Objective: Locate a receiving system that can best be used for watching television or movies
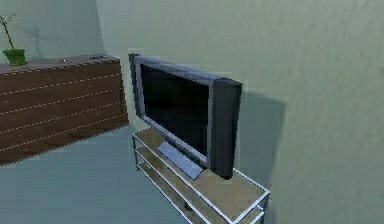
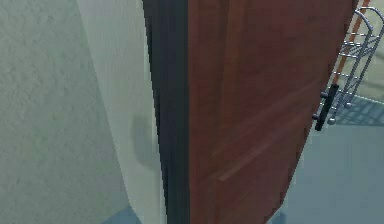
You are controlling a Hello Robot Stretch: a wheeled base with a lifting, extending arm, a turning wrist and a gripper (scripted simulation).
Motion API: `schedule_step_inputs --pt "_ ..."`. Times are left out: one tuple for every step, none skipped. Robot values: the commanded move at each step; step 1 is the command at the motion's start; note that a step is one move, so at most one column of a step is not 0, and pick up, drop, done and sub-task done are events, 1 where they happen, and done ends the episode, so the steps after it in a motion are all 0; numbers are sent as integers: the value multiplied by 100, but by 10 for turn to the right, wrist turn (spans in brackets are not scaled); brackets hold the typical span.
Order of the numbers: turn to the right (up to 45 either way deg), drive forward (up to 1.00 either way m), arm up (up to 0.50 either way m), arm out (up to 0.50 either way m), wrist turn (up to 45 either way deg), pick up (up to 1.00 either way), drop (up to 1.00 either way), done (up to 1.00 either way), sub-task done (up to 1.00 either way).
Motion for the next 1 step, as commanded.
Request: schedule_step_inputs --pt "0 0 0 0 0 0 0 100 0"
